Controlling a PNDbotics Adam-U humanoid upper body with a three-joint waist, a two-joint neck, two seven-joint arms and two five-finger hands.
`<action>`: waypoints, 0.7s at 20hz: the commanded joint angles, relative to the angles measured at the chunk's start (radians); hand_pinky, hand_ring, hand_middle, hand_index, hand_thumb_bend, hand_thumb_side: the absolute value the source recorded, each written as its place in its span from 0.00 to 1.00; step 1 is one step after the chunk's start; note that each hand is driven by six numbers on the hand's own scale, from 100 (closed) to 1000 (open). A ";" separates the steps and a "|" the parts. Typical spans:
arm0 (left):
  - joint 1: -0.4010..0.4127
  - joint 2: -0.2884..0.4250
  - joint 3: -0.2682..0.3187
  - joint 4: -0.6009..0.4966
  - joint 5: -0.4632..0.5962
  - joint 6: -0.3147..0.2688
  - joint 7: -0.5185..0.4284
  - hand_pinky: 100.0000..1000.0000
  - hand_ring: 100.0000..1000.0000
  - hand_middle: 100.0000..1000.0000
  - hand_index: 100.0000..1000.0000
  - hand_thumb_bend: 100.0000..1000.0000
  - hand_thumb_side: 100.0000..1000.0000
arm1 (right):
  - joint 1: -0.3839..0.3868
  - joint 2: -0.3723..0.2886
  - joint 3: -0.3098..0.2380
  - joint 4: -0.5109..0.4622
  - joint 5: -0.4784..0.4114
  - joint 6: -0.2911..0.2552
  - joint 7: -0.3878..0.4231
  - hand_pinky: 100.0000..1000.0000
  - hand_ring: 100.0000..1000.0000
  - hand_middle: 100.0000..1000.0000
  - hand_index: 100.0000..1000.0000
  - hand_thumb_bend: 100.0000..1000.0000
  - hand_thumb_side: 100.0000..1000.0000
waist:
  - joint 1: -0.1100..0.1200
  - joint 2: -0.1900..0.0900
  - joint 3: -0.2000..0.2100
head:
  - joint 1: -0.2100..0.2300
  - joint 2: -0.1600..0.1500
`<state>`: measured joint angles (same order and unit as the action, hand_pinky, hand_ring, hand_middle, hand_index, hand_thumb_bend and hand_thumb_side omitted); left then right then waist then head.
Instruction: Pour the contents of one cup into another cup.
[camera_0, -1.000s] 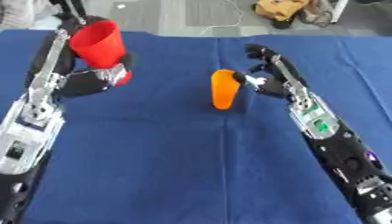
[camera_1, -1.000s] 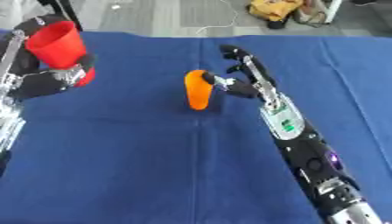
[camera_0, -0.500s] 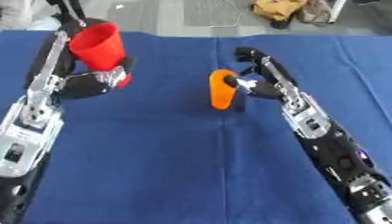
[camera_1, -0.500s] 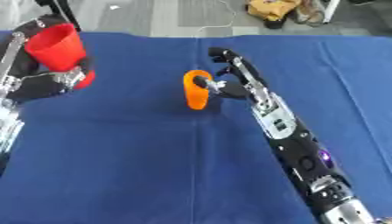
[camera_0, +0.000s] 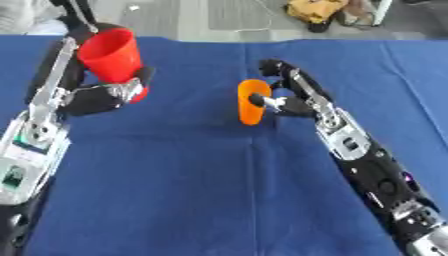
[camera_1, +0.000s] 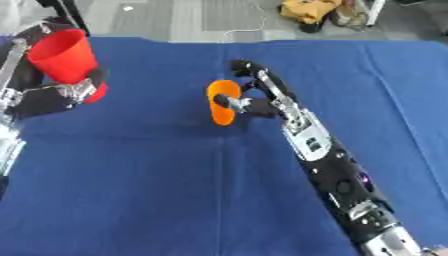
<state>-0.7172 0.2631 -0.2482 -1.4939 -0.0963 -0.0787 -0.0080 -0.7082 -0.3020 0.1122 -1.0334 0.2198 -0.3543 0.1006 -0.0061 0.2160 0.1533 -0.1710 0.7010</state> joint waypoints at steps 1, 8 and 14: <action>-0.015 0.006 0.002 -0.018 0.004 0.000 -0.003 0.05 0.22 0.35 0.68 0.28 0.03 | -0.022 -0.005 -0.001 0.003 0.013 -0.004 0.005 0.63 0.84 0.80 0.90 0.67 0.52 | 0.002 -0.018 0.000 | -0.004 -0.007; -0.015 0.003 -0.001 -0.020 0.003 0.001 -0.004 0.05 0.22 0.35 0.68 0.28 0.03 | -0.021 0.008 0.003 0.029 0.027 -0.010 0.007 0.62 0.83 0.80 0.90 0.67 0.52 | 0.003 -0.018 -0.002 | -0.005 -0.009; -0.014 0.001 -0.004 -0.022 0.003 0.003 -0.008 0.05 0.22 0.35 0.68 0.29 0.03 | -0.024 0.022 0.002 0.048 0.034 -0.013 0.001 0.62 0.83 0.79 0.90 0.67 0.53 | 0.006 -0.017 -0.001 | -0.008 -0.008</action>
<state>-0.7172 0.2596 -0.2544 -1.4939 -0.0964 -0.0747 -0.0129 -0.7123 -0.2734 0.1179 -0.9797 0.2454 -0.3639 0.1048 -0.0022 0.2160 0.1523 -0.1773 0.7008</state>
